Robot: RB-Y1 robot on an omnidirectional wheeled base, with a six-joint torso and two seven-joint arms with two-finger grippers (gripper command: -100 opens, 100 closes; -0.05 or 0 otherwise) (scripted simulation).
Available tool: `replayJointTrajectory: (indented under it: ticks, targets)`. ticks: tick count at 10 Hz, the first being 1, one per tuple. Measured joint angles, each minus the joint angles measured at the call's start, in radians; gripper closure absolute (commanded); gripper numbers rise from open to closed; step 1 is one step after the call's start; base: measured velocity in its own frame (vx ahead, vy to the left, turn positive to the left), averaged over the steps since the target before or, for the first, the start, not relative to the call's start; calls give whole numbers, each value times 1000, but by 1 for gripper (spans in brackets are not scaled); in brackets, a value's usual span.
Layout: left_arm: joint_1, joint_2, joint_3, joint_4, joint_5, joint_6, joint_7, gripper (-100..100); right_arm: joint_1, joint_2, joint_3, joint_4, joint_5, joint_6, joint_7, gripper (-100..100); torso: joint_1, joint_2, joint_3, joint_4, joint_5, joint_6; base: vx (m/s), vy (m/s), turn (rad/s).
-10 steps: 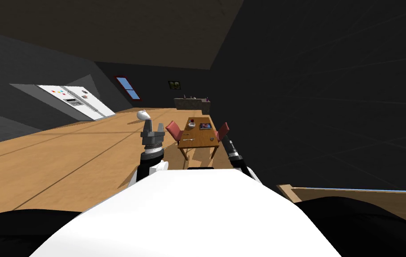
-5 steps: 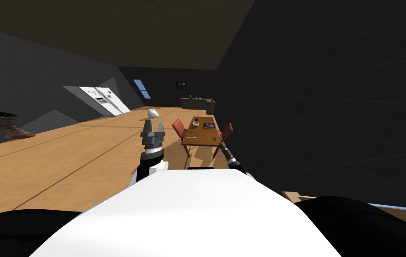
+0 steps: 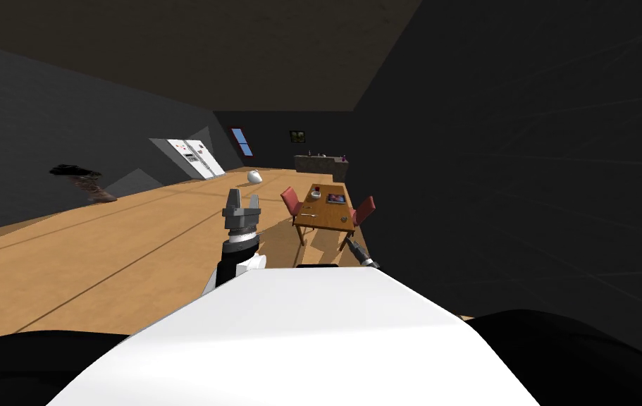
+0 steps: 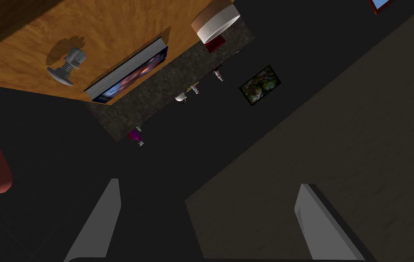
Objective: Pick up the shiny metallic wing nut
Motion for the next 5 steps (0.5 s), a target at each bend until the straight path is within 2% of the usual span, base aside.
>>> replayJointTrajectory:
  ticks: [2,3,4,5]
  targets:
    - [0,0,0,0,0,0,0,0,1,-35,28,71,-2,13,50,-100,1,0,0,0,0,0,-37,21,202]
    - [0,0,0,0,0,0,0,0,24,-64,39,79,-5,34,76,-100,1,-1,0,0,0,0,-25,12,147]
    - [0,0,0,0,0,0,0,0,25,-75,48,105,-6,44,97,-100,0,-1,-1,0,0,0,-11,4,-7]
    - [0,0,0,0,0,0,0,0,17,-78,52,127,-7,44,103,-100,0,-2,-1,0,0,0,-17,20,251]
